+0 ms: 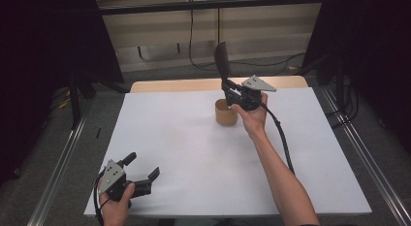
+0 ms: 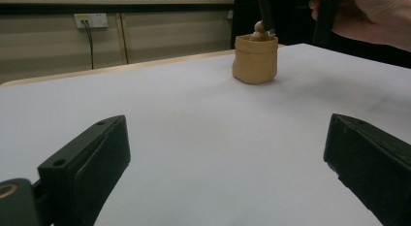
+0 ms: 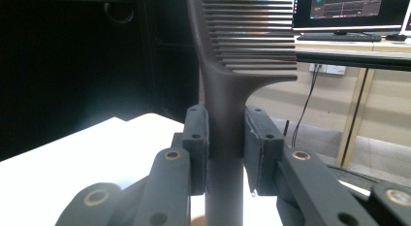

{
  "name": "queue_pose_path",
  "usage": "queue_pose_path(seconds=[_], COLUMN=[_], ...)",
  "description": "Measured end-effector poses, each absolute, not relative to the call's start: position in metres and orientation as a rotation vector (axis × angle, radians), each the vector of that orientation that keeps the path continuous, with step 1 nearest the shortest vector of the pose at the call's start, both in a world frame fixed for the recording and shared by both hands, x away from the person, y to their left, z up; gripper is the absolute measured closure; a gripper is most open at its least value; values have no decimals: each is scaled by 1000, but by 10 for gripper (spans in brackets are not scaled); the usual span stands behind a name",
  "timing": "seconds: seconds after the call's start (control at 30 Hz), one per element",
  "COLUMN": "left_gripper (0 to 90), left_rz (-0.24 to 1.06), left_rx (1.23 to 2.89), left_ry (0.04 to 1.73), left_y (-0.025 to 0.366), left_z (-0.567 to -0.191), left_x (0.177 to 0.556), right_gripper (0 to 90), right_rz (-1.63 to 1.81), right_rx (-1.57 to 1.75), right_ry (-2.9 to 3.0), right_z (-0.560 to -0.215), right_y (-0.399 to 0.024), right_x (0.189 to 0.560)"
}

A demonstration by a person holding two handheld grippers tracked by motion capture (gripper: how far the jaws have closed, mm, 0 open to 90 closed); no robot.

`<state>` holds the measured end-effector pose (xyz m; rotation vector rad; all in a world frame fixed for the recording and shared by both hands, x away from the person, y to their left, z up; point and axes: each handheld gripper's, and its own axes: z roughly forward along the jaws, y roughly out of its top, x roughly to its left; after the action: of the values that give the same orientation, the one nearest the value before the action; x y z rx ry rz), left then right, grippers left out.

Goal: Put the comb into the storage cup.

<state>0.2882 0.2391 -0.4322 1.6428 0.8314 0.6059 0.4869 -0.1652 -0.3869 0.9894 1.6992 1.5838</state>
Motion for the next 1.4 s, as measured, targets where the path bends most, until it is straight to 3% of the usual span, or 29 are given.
queue_pose_path(seconds=[1.4], left_gripper=[28], left_rz=[603], left_rx=[1646], left_ry=[832], left_y=[239], left_z=[-433], left_x=[288], right_gripper=[731], right_rz=[1515], right_rx=[1000], right_ry=[1787], right_z=[-419], right_y=[-162], right_x=[489])
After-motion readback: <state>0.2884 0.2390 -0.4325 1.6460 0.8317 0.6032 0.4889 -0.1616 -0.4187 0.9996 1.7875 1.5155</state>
